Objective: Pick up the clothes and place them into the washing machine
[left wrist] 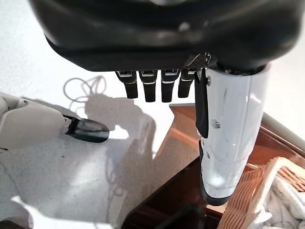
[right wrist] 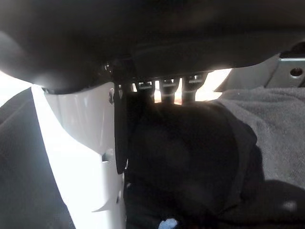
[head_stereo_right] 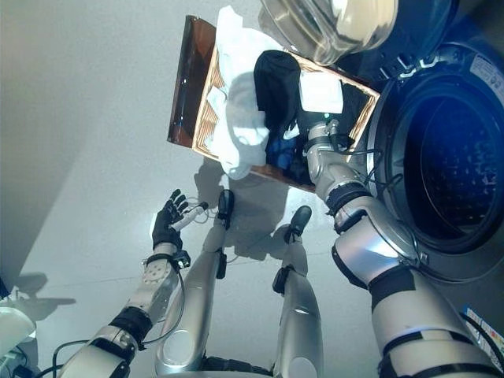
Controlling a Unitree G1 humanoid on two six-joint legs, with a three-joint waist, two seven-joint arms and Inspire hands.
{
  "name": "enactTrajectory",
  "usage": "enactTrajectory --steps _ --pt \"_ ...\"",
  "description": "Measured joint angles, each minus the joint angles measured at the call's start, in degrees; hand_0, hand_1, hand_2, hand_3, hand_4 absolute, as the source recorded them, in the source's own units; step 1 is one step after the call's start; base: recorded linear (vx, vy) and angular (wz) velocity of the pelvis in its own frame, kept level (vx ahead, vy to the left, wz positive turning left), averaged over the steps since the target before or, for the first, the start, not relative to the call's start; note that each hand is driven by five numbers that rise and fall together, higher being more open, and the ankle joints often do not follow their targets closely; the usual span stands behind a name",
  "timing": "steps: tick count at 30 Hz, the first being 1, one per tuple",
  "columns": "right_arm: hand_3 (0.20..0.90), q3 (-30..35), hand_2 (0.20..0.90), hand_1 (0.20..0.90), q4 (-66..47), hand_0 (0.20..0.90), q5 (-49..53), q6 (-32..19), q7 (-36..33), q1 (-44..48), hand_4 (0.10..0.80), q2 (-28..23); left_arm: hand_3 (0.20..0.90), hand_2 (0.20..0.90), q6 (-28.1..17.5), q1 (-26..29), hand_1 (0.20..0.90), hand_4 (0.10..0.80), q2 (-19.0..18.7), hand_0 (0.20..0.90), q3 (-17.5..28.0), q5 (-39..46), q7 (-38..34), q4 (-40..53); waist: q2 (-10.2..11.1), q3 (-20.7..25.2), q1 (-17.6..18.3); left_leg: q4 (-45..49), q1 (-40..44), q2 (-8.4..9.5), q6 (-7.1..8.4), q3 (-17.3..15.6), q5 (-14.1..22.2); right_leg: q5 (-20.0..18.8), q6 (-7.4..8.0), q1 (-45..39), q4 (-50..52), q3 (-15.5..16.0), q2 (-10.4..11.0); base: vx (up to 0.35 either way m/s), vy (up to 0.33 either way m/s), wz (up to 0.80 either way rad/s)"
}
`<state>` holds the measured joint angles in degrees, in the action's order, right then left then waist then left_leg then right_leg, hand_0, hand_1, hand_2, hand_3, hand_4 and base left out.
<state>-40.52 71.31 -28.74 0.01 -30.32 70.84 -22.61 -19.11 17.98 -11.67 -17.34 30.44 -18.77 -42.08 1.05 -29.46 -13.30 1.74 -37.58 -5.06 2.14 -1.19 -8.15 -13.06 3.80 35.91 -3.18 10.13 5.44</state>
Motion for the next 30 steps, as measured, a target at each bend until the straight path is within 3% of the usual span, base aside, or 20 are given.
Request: enactTrajectory --steps 16,30 --pt "0.2 0.1 0.2 0.2 0.5 0.2 0.0 0.1 0.3 1.0 0.3 -1.2 0.9 0.9 0.1 1.3 0.9 0.8 -0.3 0.9 -1.9 -0.1 -0.1 -0.1 0.4 -0.2 0.0 1.3 -0.1 0.02 -0.13 -0.8 0.0 -1.6 -0.17 0.1 0.0 -0.9 0.0 -0.002 -0.002 -0.03" --pt "0.2 3.0 0.2 0.2 -3.8 0.2 3.5 0.0 0.2 -5.9 0.3 -0.8 0.9 0.9 0.5 1.0 0.9 0.8 -0.4 0.9 -1.7 -0.1 -0.6 -2.0 0.7 -0.5 0.7 1.5 5.5 0.17 0.14 -2.0 0.1 -1.8 -0.17 -4.9 -0.2 -2.6 -0.3 0.015 -0.003 -0.04"
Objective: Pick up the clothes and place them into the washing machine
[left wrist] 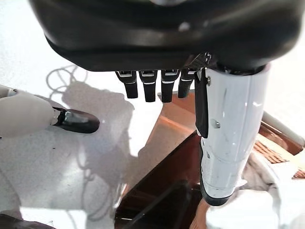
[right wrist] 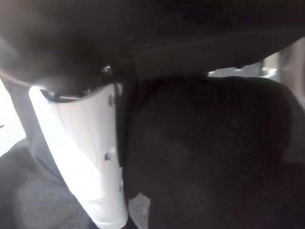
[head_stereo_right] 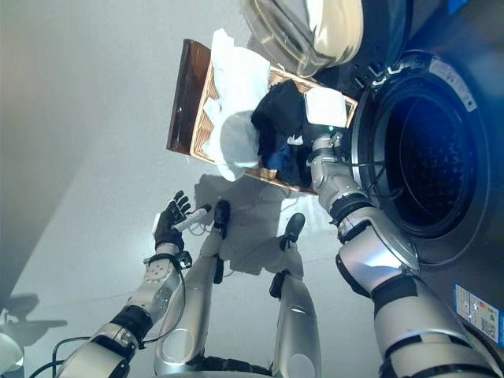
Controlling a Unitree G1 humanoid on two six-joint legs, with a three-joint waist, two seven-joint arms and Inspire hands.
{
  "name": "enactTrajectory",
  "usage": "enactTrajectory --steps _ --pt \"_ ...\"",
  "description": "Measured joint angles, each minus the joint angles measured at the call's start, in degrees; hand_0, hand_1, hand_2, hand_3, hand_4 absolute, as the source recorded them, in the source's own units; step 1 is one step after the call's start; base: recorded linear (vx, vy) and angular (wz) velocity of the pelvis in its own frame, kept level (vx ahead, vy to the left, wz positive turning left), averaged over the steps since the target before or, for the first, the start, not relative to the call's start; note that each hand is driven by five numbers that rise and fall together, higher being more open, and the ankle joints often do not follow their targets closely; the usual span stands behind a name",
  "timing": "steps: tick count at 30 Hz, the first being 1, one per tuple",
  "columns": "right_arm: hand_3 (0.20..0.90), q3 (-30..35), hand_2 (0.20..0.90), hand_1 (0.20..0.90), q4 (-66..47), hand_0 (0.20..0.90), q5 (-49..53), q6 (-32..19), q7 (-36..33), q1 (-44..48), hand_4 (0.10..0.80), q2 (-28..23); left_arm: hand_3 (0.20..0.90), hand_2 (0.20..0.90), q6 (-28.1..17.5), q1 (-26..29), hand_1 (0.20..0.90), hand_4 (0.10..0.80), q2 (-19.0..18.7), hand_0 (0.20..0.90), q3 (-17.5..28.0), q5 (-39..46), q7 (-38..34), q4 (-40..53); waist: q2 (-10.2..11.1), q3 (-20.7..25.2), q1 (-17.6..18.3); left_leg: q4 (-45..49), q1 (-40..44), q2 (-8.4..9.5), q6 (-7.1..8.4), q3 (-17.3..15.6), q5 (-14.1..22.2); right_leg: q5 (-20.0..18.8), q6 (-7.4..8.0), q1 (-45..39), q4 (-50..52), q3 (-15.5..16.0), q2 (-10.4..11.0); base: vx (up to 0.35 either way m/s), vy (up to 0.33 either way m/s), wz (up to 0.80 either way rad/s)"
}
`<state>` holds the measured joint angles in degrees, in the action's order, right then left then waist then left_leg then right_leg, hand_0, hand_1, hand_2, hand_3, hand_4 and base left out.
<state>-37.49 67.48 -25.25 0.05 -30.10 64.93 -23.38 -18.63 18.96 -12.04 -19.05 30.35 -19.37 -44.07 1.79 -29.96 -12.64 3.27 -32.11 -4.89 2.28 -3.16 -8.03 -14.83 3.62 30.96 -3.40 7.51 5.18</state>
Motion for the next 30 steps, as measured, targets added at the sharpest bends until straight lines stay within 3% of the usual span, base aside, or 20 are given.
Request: enactTrajectory --steps 5,17,30 --pt "0.2 4.0 0.2 0.2 -5.6 0.2 5.5 -0.4 -0.1 -3.4 0.3 1.5 0.9 0.9 0.1 -0.1 0.9 0.8 0.3 0.9 0.5 0.0 -0.2 -5.7 0.4 0.1 1.0 -0.5 3.4 -0.07 -0.09 -1.2 0.3 0.0 0.08 -2.8 -0.4 -0.7 -0.1 0.049 0.001 -0.1" --pt "0.2 9.8 0.2 0.2 -12.5 0.2 20.5 -4.2 0.2 -8.8 0.3 4.5 0.9 0.9 0.9 -1.3 0.9 0.8 0.4 0.9 1.2 -0.5 -0.6 -7.8 1.9 0.9 2.3 -0.4 7.0 -0.1 -0.07 -2.8 1.3 0.2 0.6 -5.8 -0.7 -2.0 -0.2 0.041 -0.004 -0.06" --pt "0.2 16.5 0.2 0.2 -19.5 0.2 47.9 -12.0 3.6 -18.1 0.3 11.3 0.9 0.9 1.7 -1.8 0.9 0.8 0.6 0.9 2.8 -0.7 -0.6 -8.5 2.7 1.5 2.5 -0.3 8.3 -0.05 -0.2 -3.4 1.7 0.7 0.54 -6.6 -0.7 -2.3 -0.2 0.028 -0.007 -0.02"
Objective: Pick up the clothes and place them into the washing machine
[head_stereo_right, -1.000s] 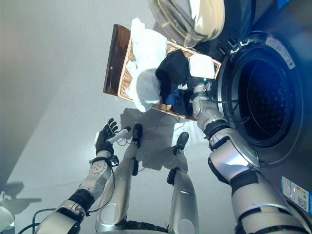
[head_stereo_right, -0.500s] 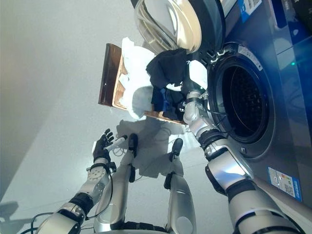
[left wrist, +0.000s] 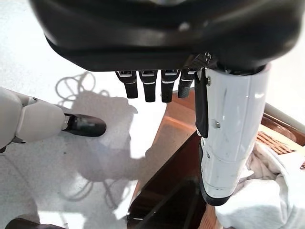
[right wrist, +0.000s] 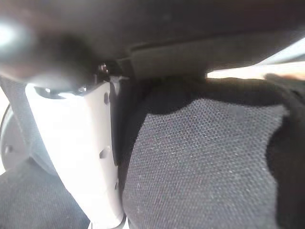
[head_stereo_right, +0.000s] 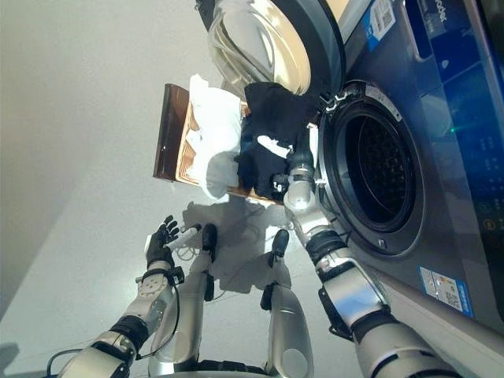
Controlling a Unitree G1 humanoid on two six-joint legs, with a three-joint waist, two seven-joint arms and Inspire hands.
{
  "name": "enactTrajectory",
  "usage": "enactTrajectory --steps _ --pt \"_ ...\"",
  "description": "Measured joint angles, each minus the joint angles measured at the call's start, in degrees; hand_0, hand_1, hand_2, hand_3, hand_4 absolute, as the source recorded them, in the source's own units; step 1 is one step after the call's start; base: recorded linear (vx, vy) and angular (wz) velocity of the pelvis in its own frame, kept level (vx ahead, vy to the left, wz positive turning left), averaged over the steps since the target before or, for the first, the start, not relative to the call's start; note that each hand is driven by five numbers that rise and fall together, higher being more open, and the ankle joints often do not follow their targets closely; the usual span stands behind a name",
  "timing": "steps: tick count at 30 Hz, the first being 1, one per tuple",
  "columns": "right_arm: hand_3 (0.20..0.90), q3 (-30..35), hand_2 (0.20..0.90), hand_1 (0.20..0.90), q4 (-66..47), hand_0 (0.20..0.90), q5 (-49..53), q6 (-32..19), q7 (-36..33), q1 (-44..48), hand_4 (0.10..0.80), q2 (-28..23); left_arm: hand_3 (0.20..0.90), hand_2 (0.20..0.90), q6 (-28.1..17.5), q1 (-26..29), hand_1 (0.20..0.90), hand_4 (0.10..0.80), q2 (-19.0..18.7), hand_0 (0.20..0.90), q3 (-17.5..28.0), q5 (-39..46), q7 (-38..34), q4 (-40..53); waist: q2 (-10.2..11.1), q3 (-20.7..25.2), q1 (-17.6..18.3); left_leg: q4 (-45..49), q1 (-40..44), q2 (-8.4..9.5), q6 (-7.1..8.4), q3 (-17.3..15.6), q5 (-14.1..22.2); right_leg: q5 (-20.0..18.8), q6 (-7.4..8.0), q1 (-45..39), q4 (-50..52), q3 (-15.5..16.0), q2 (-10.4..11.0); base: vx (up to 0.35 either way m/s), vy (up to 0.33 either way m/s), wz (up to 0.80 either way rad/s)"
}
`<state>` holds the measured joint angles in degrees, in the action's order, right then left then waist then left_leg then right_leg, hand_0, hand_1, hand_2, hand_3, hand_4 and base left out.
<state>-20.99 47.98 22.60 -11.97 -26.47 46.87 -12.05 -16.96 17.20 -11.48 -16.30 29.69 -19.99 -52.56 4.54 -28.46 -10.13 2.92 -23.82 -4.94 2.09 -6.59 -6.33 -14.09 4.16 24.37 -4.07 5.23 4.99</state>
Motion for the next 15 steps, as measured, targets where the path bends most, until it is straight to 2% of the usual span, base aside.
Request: enactTrajectory --steps 2,7,11,15 --pt "0.2 0.5 0.2 0.2 -0.1 0.2 1.8 -0.8 0.6 -1.1 0.3 1.2 0.9 0.9 0.3 0.0 0.9 0.8 0.0 0.9 0.0 -0.1 0.0 -0.1 0.0 0.0 0.0 0.0 0.0 0.0 -0.02 -0.1 0.0 -0.2 -0.2 0.0 0.0 -0.1 0.0 0.018 0.003 -0.01" --pt "0.2 4.1 0.2 0.2 -0.2 0.2 19.7 -5.7 4.0 -4.6 0.3 6.3 0.9 0.9 0.4 0.1 0.9 0.8 0.5 0.9 -0.1 0.0 0.0 -1.6 -0.1 0.1 0.0 0.1 0.6 0.03 -0.15 -1.0 0.4 -0.2 -0.22 0.1 0.4 -0.9 0.0 0.015 0.009 -0.08" --pt "0.2 4.3 0.2 0.2 0.0 0.2 29.7 -6.9 5.6 -7.3 0.3 8.3 0.9 0.9 0.4 0.3 0.9 0.8 0.8 0.9 -0.3 0.6 0.1 -1.9 -0.1 0.1 0.1 0.4 0.7 0.08 -0.18 -1.4 0.7 0.0 -0.39 0.2 0.7 -1.4 0.1 0.008 0.011 -0.06" --pt "0.2 7.4 0.2 0.2 0.8 0.2 38.4 -8.2 7.5 -9.0 0.3 10.6 0.9 0.9 0.4 0.0 0.9 0.8 1.0 0.9 -0.8 2.5 0.8 -2.1 -0.1 1.3 0.3 1.0 0.4 0.42 -0.33 -2.1 1.2 1.2 -0.61 0.7 0.8 -1.9 0.9 0.003 0.012 -0.05"
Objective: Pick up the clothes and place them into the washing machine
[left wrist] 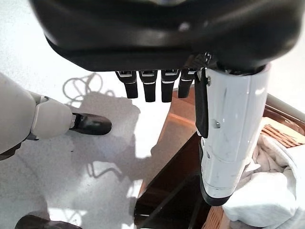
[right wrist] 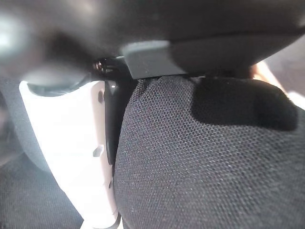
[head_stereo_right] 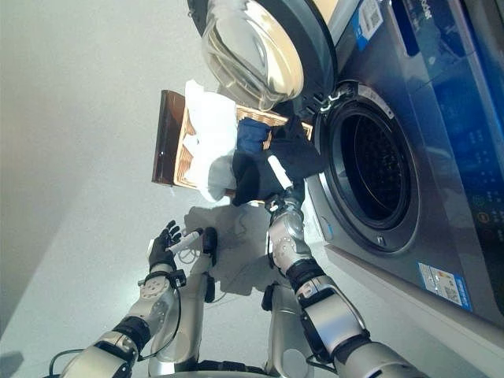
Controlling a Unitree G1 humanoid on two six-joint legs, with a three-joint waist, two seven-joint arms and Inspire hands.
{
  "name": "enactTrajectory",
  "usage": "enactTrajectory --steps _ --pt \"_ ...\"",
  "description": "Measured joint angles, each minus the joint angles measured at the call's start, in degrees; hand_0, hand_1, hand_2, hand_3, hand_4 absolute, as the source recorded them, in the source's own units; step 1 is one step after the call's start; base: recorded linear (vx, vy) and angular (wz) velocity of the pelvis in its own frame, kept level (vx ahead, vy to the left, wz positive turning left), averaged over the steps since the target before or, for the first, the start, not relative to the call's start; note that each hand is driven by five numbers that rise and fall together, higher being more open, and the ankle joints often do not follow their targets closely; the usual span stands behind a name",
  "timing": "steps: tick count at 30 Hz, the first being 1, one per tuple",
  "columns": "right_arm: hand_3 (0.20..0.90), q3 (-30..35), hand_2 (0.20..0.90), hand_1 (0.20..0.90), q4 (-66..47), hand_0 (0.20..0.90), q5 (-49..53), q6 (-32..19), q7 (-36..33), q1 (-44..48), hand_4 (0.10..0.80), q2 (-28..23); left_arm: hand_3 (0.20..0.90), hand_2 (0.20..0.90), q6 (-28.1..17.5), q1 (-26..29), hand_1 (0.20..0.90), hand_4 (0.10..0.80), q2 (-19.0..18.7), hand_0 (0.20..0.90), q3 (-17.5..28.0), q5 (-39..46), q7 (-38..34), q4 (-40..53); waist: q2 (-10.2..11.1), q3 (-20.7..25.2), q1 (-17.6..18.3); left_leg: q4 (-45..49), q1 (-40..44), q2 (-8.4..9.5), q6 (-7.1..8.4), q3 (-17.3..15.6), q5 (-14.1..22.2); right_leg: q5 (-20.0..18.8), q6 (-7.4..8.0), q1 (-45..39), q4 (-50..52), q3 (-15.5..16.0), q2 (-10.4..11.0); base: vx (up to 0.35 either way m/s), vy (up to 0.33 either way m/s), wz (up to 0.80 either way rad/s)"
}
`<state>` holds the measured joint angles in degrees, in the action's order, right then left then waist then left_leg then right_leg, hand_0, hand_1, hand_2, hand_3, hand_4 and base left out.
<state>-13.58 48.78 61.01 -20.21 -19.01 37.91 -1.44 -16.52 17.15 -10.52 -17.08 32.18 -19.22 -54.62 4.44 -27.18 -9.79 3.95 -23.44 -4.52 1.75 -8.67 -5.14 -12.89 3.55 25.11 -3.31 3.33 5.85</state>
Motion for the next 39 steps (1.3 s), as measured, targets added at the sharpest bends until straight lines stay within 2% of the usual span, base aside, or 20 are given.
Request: enactTrajectory --steps 6,12,17,20,22,24,29,32,34,39 --pt "0.2 4.5 0.2 0.2 2.6 0.2 10.0 -3.7 2.4 -0.9 0.3 2.0 0.9 0.9 0.0 -1.4 0.9 0.8 1.7 0.9 0.0 3.3 1.2 -0.7 -0.4 3.6 1.1 0.6 -0.1 1.01 -1.22 -1.1 1.1 -0.2 0.9 0.5 0.1 0.3 1.1 0.003 0.003 -0.07" --pt "0.2 8.2 0.2 0.2 3.8 0.2 18.4 -7.4 4.2 -0.9 0.3 2.1 0.9 0.9 -0.1 -1.2 0.9 0.8 4.3 0.9 0.1 8.4 3.0 -3.5 -2.6 5.3 1.1 3.2 -1.1 1.01 -1.51 -1.1 3.5 -0.7 1.4 0.7 0.2 0.3 1.3 -0.008 0.007 -0.08" --pt "0.2 14.8 0.2 0.2 5.1 0.2 25.4 -11.1 4.7 0.5 0.3 2.0 0.9 0.9 -0.4 -1.2 0.9 0.8 5.1 0.9 0.6 12.2 4.2 -4.8 -3.7 6.1 1.1 5.4 -3.4 0.97 -1.66 -1.1 4.2 -0.7 1.29 2.6 1.0 0.1 1.4 -0.002 0.003 -0.01" --pt "0.2 17.9 0.2 0.2 6.5 0.2 27.4 -12.6 5.1 2.3 0.3 1.6 0.9 0.9 -0.6 -1.4 0.9 0.8 5.1 0.9 0.7 13.6 4.4 -5.4 -3.8 6.2 1.1 6.2 -4.4 1.2 -1.73 -1.4 4.3 -0.3 0.92 3.5 1.1 -0.5 1.7 -0.01 0.012 -0.04" --pt "0.2 18.4 0.2 0.2 6.6 0.2 28.5 -13.5 5.2 2.6 0.3 1.2 0.9 0.9 -0.7 -1.8 0.9 0.8 5.1 0.9 0.7 13.8 4.4 -6.0 -3.8 6.2 1.1 6.4 -4.6 1.37 -1.7 -2.1 4.4 0.1 1.35 3.8 0.9 -0.7 2.3 -0.02 0.006 -0.1" --pt "0.2 19.4 0.2 0.2 6.6 0.2 29.6 -14.8 5.2 4.0 0.3 1.1 0.9 0.9 -1.4 -2.6 0.9 0.8 5.3 0.9 0.7 14.0 4.4 -6.0 -4.4 6.1 1.2 5.6 -5.0 0.86 -2.47 -2.7 3.9 1.8 2.2 4.5 0.5 -0.2 2.4 -0.022 0.009 -0.15" --pt "0.2 22.2 0.2 0.2 7.1 0.2 31.3 -15.7 5.2 5.9 0.3 -0.1 0.9 0.9 -1.7 -3.4 0.9 0.8 5.6 0.9 0.5 15.0 5.5 -5.6 -6.3 6.0 0.9 5.2 -5.3 2.01 -2.54 -2.4 3.9 -0.1 1.63 5.5 1.7 0.3 3.0 -0.01 0.009 0.08" --pt "0.2 24.8 0.2 0.2 7.3 0.2 31.9 -16.2 5.2 9.4 0.3 -2.5 0.9 0.9 -1.9 -3.2 0.9 0.8 5.9 0.9 0.3 15.1 5.9 -5.1 -8.2 6.0 0.8 5.2 -7.1 2.2 -2.62 -2.3 3.9 -2.0 2.42 7.0 1.1 0.2 3.1 -0.002 0.002 -0.01" --pt "0.2 25.6 0.2 0.2 7.3 0.2 32.9 -16.4 5.2 11.4 0.3 -5.7 0.9 0.9 -2.5 -3.2 0.9 0.8 6.0 0.9 0.3 15.7 6.8 -4.6 -9.3 5.5 0.1 5.3 -7.7 2.23 -2.63 -2.4 4.0 -2.3 2.37 7.6 1.0 0.0 3.1 0.0 0.0 0.0" --pt "0.2 27.6 0.2 0.2 10.1 0.2 32.9 -17.6 5.1 14.1 0.3 -11.5 0.9 0.9 -2.8 -3.3 0.9 0.8 6.0 0.9 0.5 15.8 6.9 -4.4 -9.9 5.4 -0.6 5.2 -7.8 2.36 -2.64 -2.1 4.0 -2.3 2.35 7.6 1.0 -0.2 3.2 0.009 0.002 0.01"
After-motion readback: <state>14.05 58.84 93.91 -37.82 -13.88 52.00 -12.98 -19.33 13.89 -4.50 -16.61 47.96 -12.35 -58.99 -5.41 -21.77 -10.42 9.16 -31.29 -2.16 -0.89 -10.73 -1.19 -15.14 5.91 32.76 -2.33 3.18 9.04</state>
